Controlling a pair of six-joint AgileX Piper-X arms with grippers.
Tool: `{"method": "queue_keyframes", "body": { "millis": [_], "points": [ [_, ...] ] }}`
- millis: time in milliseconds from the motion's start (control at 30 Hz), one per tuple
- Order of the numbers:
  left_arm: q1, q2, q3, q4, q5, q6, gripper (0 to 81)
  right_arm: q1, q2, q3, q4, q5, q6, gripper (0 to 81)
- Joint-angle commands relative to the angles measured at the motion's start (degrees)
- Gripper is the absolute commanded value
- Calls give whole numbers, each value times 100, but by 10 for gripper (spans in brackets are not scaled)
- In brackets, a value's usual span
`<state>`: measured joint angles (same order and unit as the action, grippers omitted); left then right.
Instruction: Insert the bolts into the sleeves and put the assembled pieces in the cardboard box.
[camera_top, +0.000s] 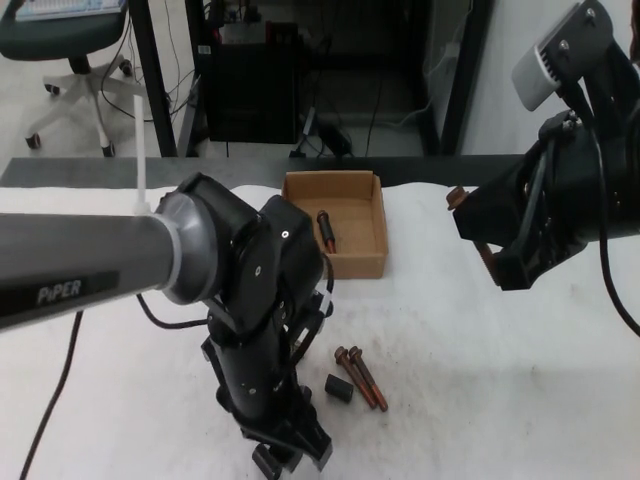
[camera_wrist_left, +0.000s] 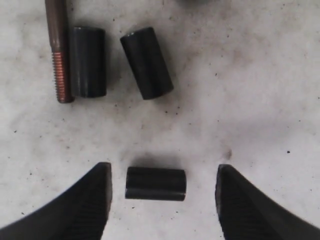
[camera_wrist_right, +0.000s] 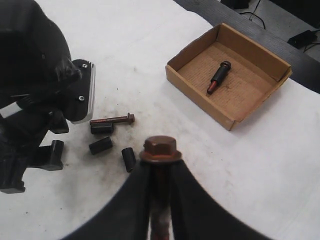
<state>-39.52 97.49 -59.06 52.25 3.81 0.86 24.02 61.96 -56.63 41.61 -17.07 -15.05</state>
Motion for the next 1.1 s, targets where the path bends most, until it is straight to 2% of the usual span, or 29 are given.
{"method": "queue_keyframes", "body": {
  "millis": [0,367,533,933,1000,1067],
  "points": [
    [11,53,-40,140,-78,4,560,-19,-64,-21,-30,-83,7,8],
    [106,158,-40,114,-78,-3,560,-19,-64,-21,-30,-83,7,8],
    [191,237,-40,128,-17,-241,505,-19,-64,-21,-30,-83,7,8],
    [190,235,-40,91,8,-125,505,-19,-64,-21,-30,-83,7,8],
    [190,235,-40,91,8,-86,470,-19,-64,-21,-30,-83,7,8],
    [190,235,-40,91,8,-86,391,-19,-64,-21,-30,-83,7,8]
  ]
}}
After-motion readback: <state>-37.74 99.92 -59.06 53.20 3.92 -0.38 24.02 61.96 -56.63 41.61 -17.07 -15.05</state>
